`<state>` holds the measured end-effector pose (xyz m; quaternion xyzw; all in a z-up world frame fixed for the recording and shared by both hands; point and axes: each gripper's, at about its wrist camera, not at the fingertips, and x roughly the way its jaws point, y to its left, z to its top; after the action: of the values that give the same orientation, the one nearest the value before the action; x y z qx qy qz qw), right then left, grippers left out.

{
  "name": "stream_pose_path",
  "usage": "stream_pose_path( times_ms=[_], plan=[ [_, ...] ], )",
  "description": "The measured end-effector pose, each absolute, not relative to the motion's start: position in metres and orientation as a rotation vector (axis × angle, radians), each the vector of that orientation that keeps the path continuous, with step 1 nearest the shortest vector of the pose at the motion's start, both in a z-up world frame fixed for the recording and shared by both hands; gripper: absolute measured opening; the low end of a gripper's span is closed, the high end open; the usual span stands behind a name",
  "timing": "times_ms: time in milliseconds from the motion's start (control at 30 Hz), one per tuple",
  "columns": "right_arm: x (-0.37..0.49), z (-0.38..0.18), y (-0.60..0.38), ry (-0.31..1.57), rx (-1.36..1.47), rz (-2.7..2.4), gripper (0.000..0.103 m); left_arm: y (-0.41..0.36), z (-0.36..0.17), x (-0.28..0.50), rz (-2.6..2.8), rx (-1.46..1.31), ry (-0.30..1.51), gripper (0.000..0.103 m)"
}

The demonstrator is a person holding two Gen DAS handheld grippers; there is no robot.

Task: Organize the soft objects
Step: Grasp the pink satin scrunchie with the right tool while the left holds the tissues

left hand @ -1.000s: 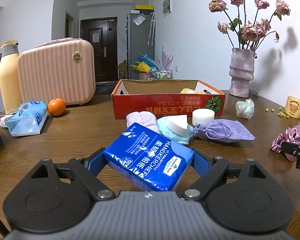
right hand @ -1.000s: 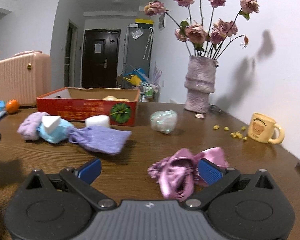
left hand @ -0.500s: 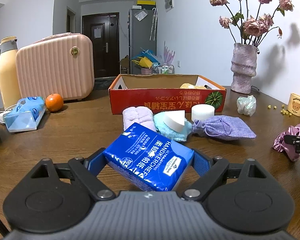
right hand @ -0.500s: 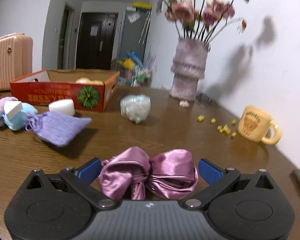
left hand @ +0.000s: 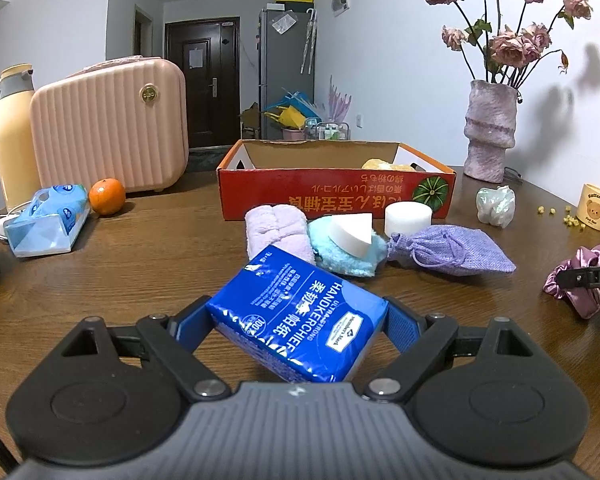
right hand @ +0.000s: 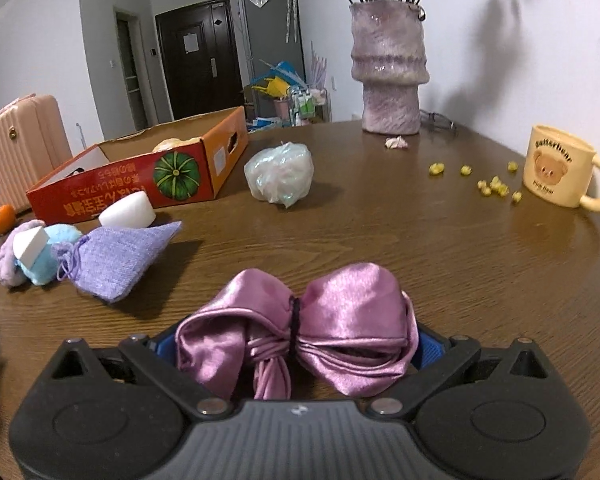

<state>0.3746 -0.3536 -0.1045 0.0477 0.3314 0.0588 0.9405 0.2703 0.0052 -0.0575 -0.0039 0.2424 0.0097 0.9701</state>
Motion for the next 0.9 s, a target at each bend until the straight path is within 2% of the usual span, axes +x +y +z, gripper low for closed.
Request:
stream_pose_path(
  times_ms=[467, 667, 900],
  plan=[
    [0.368, -0.101, -0.353, 0.646, 0.118, 0.156, 0.055, 0.007, -0.055, 0.263, 0.011, -0.012, 0.464, 0.089],
    [0.358, -0.098, -0.341, 0.615, 0.101, 0.156, 0.045, 0.007, -0.053, 0.26, 0.007, -0.013, 0.449, 0.089],
    [0.338, -0.091, -0.326, 0.529, 0.072, 0.14, 0.042, 0.007, -0.05, 0.256, 0.005, -0.017, 0.43, 0.089]
  ],
)
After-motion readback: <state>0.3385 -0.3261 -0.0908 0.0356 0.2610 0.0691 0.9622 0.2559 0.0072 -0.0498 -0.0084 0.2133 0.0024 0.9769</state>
